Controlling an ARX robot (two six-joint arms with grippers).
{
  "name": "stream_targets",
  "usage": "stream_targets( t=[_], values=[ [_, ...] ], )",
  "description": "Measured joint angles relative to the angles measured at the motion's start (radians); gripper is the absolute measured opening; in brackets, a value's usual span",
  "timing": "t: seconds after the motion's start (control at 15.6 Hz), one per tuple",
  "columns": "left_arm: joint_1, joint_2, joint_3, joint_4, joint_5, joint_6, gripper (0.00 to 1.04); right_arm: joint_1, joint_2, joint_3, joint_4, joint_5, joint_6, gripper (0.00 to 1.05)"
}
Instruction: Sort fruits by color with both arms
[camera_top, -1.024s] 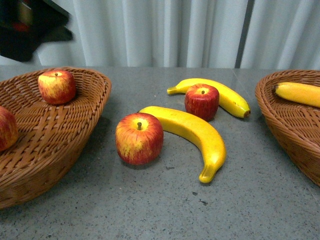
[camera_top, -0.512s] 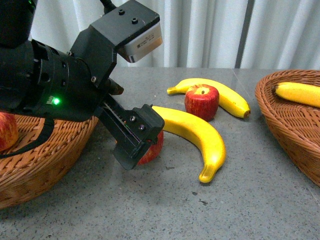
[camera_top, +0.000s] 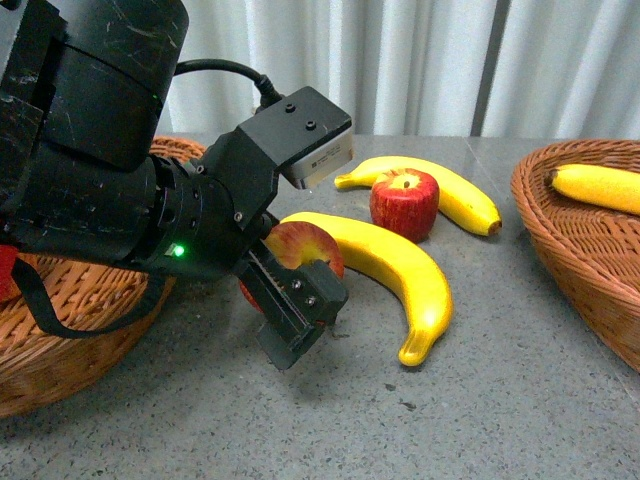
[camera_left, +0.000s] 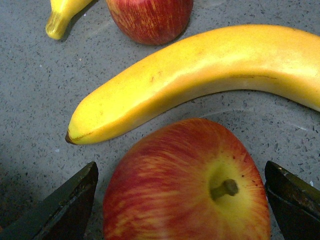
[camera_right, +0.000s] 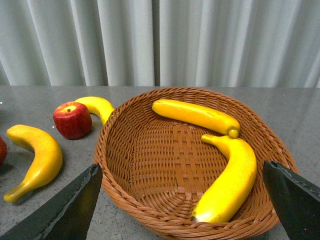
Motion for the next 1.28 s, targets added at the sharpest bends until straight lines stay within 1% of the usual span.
stream_targets(
  t=[0.06, 0.13, 0.19, 0.26, 0.38, 0.64, 0.83, 0.9, 0.96, 1.02, 1.09, 1.15, 1.22, 1.28],
  values=[
    [-0.003, 0.003, 0.0, -0.003, 0.003, 0.002, 0.98, 0.0, 0.0, 0.0, 0.0, 0.0, 0.0, 0.98],
    [-0.003, 0.005, 0.0, 0.0, 0.003, 0.002, 0.95, 0.0, 0.0, 0.0, 0.0, 0.0, 0.0, 0.98],
    [-0.003, 0.01, 0.0, 0.006, 0.007, 0.002, 0.84, 0.0, 0.0, 0.0, 0.0, 0.0, 0.0, 0.98],
    [-0.003, 0.011, 0.0, 0.006, 0.013, 0.0, 0.76, 0.0, 0.0, 0.0, 0.0, 0.0, 0.0, 0.98],
    [-0.003, 0.011, 0.0, 0.005, 0.026, -0.002, 0.72, 0.0, 0.0, 0.0, 0.0, 0.0, 0.0, 0.98],
    [0.023, -0.045, 0.0, 0.006, 0.027, -0.047, 0.71, 0.0, 0.0, 0.0, 0.0, 0.0, 0.0, 0.98],
    [0.113, -0.216, 0.011, 0.062, -0.036, -0.16, 0.71, 0.0, 0.0, 0.0, 0.0, 0.0, 0.0, 0.98],
    [0.193, -0.311, 0.01, 0.072, -0.122, -0.293, 0.71, 0.0, 0.0, 0.0, 0.0, 0.0, 0.0, 0.98],
    [0.25, -0.356, -0.024, 0.04, -0.17, -0.416, 0.71, 0.0, 0.0, 0.0, 0.0, 0.0, 0.0, 0.98],
    [0.266, -0.383, -0.094, -0.031, -0.209, -0.541, 0.71, 0.0, 0.0, 0.0, 0.0, 0.0, 0.0, 0.98],
    [0.266, -0.394, -0.152, -0.083, -0.204, -0.635, 0.71, 0.0, 0.0, 0.0, 0.0, 0.0, 0.0, 0.98],
    [0.264, -0.406, -0.163, -0.085, -0.196, -0.672, 0.71, 0.0, 0.0, 0.0, 0.0, 0.0, 0.0, 0.98],
    [0.264, -0.416, -0.163, -0.09, -0.211, -0.678, 0.71, 0.0, 0.0, 0.0, 0.0, 0.0, 0.0, 0.98],
    [0.264, -0.419, -0.163, -0.095, -0.215, -0.683, 0.73, 0.0, 0.0, 0.0, 0.0, 0.0, 0.0, 0.98]
  ],
)
